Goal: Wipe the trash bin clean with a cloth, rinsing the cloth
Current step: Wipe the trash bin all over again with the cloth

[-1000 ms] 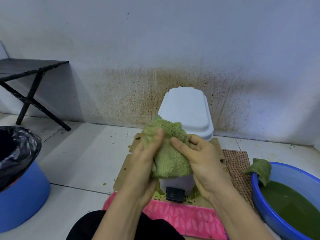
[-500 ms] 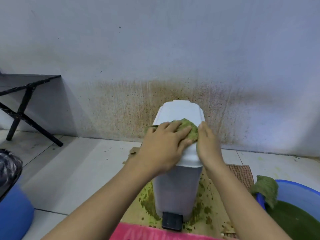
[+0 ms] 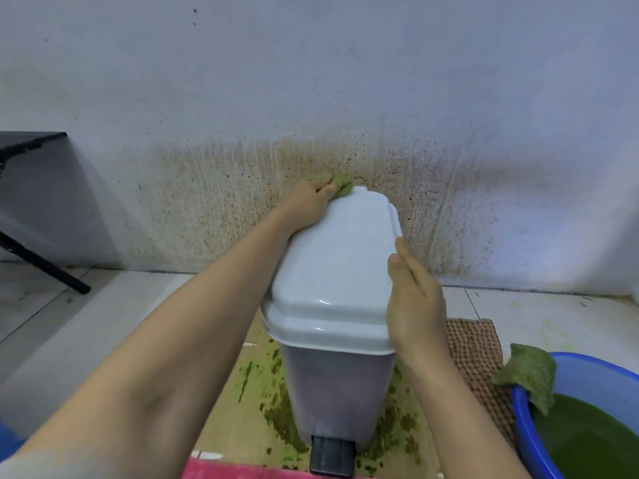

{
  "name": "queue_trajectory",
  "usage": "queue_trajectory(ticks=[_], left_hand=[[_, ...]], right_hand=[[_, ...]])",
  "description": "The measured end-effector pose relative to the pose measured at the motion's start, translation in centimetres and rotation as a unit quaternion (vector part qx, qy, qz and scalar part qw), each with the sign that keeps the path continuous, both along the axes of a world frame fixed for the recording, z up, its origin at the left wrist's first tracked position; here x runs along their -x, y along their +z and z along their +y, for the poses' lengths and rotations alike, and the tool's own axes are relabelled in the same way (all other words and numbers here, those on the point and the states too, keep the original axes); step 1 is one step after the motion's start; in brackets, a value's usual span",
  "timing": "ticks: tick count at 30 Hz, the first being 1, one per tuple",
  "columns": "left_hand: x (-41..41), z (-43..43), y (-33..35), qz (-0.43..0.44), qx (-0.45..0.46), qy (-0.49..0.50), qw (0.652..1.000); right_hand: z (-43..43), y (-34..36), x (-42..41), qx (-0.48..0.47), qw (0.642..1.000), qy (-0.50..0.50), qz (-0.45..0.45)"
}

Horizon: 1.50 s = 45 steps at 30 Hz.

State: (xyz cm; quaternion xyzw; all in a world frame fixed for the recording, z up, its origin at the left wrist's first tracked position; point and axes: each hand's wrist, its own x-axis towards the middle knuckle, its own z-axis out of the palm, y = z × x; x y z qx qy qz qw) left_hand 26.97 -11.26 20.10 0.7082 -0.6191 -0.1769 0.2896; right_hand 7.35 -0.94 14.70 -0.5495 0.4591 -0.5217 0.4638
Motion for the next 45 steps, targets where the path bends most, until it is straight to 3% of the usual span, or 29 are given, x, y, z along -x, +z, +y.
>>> queue_trajectory(ticks=[7, 15, 24, 28, 31, 34, 38, 45], left_hand=[[0.5, 2.1, -0.3, 0.138, -0.005, 0.157, 0.978], [2.1, 12.3, -1.5, 0.256, 0.058, 0.142, 0.954], [6.2, 23.7, -5.5, 0.260, 0.175, 0.175, 0.933], [5.4, 21.0, -4.9, 0.274, 0.200, 0.139, 0.930], [2.6, 15.1, -3.5, 0.340, 0.152, 0.083, 0.924], [0.6, 10.8, -2.8, 0.465, 0.064, 0.056, 0.881], [-1.5, 9.5, -3.7, 0.533, 0.015, 0.053, 0.844], [-0.5, 12.5, -6.4, 0.444, 0.136, 0.052, 0.884]], right_hand=[[-0.2, 0.1, -0.1, -0.007, 1.000, -0.011, -0.026], [0.2, 0.6, -0.2, -0.007, 1.000, -0.017, -0.010], [-0.1, 1.1, 0.4, -0.014, 1.000, 0.000, 0.009], [-0.5, 0.7, 0.3, -0.024, 1.000, -0.006, 0.013], [-0.8, 0.3, 0.5, -0.023, 1.000, -0.006, 0.008], [-1.1, -0.1, 0.3, -0.014, 1.000, -0.012, -0.008], [-1.1, -0.6, -0.8, -0.004, 0.999, -0.015, -0.048], [-0.6, -0.4, -1.0, -0.005, 0.998, -0.016, -0.061]])
